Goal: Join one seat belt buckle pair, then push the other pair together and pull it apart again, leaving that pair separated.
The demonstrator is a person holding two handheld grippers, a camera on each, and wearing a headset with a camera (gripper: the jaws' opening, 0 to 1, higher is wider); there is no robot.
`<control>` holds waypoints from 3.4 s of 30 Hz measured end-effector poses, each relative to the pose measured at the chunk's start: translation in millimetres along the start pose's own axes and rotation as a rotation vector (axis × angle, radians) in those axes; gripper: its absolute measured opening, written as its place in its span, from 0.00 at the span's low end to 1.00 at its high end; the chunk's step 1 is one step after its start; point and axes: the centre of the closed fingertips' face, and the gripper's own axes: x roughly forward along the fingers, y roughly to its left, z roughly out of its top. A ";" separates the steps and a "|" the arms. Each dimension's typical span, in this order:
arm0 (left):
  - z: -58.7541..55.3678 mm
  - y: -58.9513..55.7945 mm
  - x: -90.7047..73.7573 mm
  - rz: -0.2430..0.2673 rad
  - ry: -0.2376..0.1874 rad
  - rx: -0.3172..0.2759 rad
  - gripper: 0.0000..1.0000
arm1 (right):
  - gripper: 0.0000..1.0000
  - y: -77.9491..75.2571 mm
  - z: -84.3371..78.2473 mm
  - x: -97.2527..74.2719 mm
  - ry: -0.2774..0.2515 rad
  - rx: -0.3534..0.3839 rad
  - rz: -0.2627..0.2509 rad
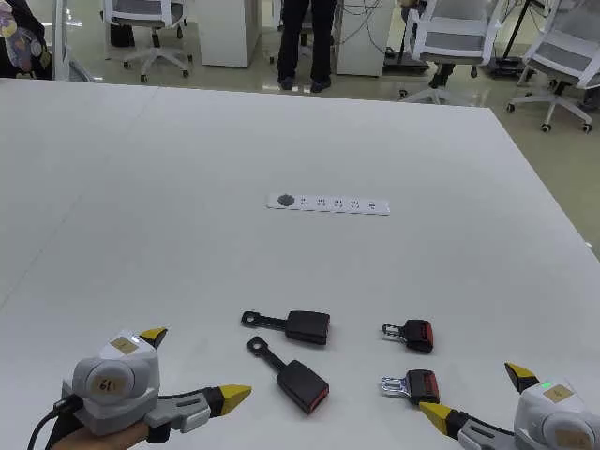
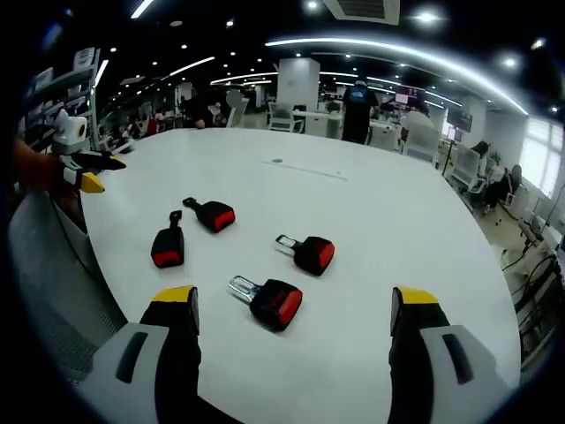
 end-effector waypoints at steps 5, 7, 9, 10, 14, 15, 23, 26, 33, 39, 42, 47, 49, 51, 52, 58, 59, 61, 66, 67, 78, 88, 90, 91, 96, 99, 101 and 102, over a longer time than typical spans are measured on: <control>0.3 1.1 0.4 0.002 -0.003 -0.001 1.00 | 0.90 1.3 0.5 0.7 -0.001 0.001 0.002; 1.2 0.6 0.3 0.002 -0.005 -0.002 1.00 | 0.90 2.7 1.7 0.1 -0.002 -0.001 0.002; 2.3 -0.4 0.1 0.001 -0.006 -0.002 1.00 | 0.90 2.9 2.1 -0.3 0.000 -0.001 0.005; 2.4 -0.7 -0.1 0.002 -0.004 -0.001 1.00 | 0.90 3.2 2.1 -0.3 0.001 -0.002 0.006; 2.7 -1.3 -0.7 0.002 -0.006 -0.004 1.00 | 0.90 3.2 2.8 0.3 -0.002 0.001 0.005; 2.1 -0.6 -0.3 0.002 -0.005 -0.004 1.00 | 0.90 3.2 2.9 0.3 -0.001 -0.001 0.004; -0.1 4.5 1.9 0.002 -0.007 -0.007 1.00 | 0.90 6.2 2.4 -0.3 0.002 0.000 0.012; -0.2 5.8 2.2 0.002 -0.008 -0.008 1.00 | 0.89 6.7 2.8 -0.8 0.003 0.002 0.011; -0.5 6.6 2.0 0.006 -0.008 -0.008 1.00 | 0.89 7.8 5.6 1.6 0.000 0.001 0.013; 0.3 6.7 1.8 0.008 -0.009 -0.009 1.00 | 0.89 6.4 3.5 4.3 0.003 -0.001 0.018; -0.3 7.1 2.2 0.008 -0.008 -0.011 1.00 | 0.89 6.7 3.4 5.0 0.003 0.000 0.022; 0.3 6.0 1.4 0.009 -0.006 -0.009 1.00 | 0.89 6.2 2.4 6.0 0.003 0.000 0.024; 1.0 4.4 0.6 0.009 -0.006 -0.008 1.00 | 0.89 6.8 3.0 5.4 0.002 -0.001 0.025; 1.1 3.6 0.4 0.008 -0.004 -0.005 1.00 | 0.89 6.6 2.3 5.4 0.004 -0.002 0.026; 1.0 3.6 0.3 0.008 -0.003 -0.004 1.00 | 0.89 6.5 2.2 5.0 0.005 0.000 0.026; 1.0 4.5 -0.1 0.008 -0.005 -0.004 1.00 | 0.89 7.3 2.9 3.4 0.005 0.000 0.029; 0.6 4.3 0.0 0.008 -0.004 -0.002 1.00 | 0.89 7.3 3.4 3.0 0.004 -0.001 0.029; 0.0 4.6 0.0 0.007 -0.004 -0.003 1.00 | 0.89 7.2 3.1 3.2 0.005 -0.002 0.031; -0.6 2.1 -0.4 0.003 0.001 0.001 1.00 | 0.89 6.6 1.8 3.5 0.005 0.000 0.034; -1.3 2.7 0.0 0.002 0.001 0.001 1.00 | 0.88 6.6 1.9 3.2 0.004 0.001 0.034; -2.9 -1.5 -1.6 -0.005 0.008 0.010 1.00 | 0.88 14.9 0.9 -1.2 0.010 0.001 0.043; -9.0 -2.2 -0.1 -0.015 0.028 0.045 1.00 | 0.87 18.1 -3.2 -1.0 0.021 -0.007 0.065; -10.4 -2.6 0.8 -0.019 0.030 0.046 1.00 | 0.87 18.2 -3.9 -0.4 0.023 -0.005 0.068; -10.9 -3.0 1.3 -0.020 0.032 0.047 1.00 | 0.87 18.1 -3.8 0.1 0.022 -0.003 0.068; -13.7 -4.7 4.4 -0.032 0.043 0.063 0.99 | 0.87 20.4 -3.4 2.3 0.022 -0.005 0.080; -14.7 -7.9 7.2 -0.044 0.053 0.075 0.98 | 0.87 20.2 -4.9 3.4 0.026 -0.006 0.086; -14.9 -10.6 8.7 -0.049 0.058 0.081 0.98 | 0.87 19.4 -5.8 4.2 0.029 -0.008 0.089; -15.2 -11.0 9.3 -0.050 0.060 0.082 0.98 | 0.87 18.7 -6.1 4.7 0.029 -0.008 0.090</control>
